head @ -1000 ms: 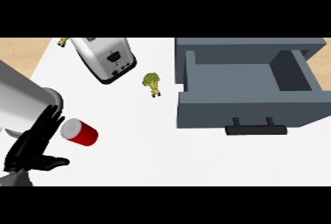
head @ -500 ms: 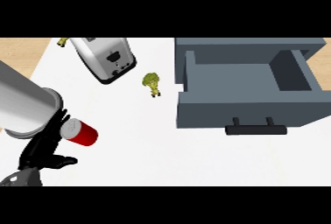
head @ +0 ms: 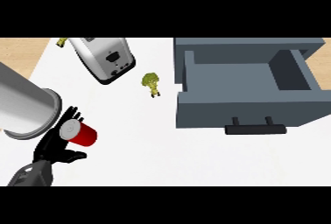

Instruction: Pick up the can, place it into the drawer and close the drawer

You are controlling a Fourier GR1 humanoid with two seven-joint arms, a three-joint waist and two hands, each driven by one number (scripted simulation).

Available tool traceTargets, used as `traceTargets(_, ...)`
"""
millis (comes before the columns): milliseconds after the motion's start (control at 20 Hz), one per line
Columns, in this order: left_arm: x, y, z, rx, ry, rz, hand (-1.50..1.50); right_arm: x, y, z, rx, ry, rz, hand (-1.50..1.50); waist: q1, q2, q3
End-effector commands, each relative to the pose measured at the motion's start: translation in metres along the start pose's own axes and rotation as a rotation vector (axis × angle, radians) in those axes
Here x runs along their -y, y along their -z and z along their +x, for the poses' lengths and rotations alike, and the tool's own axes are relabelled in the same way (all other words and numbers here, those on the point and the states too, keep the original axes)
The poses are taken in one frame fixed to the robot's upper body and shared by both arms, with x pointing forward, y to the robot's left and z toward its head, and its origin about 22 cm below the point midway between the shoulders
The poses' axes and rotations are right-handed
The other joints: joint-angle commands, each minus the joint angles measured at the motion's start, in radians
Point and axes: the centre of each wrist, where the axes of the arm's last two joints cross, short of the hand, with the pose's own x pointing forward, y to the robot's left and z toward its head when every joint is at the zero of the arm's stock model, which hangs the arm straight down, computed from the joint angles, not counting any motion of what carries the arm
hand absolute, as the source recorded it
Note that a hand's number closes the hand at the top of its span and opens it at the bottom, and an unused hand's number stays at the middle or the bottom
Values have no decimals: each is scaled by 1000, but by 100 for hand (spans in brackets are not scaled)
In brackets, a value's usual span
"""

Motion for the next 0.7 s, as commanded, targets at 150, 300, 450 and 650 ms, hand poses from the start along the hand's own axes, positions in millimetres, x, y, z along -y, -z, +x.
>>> traceTargets(150, 8, 5, -11, 14, -82, -9, 150, -10, -8, 15, -2, -16, 8, -150, 0, 0, 0)
traceTargets(300, 19, 23, -2, -20, -113, -82, 150, -8, -15, 0, -10, 14, 20, -150, -4, 0, 0)
traceTargets(450, 15, 29, 13, -32, -122, -159, 150, 4, -6, -5, -23, 5, 9, -150, 7, -2, 1)
traceTargets(650, 14, 24, 9, 61, -157, -206, 150, -6, -5, -2, -26, 20, 2, -150, 7, -1, 0)
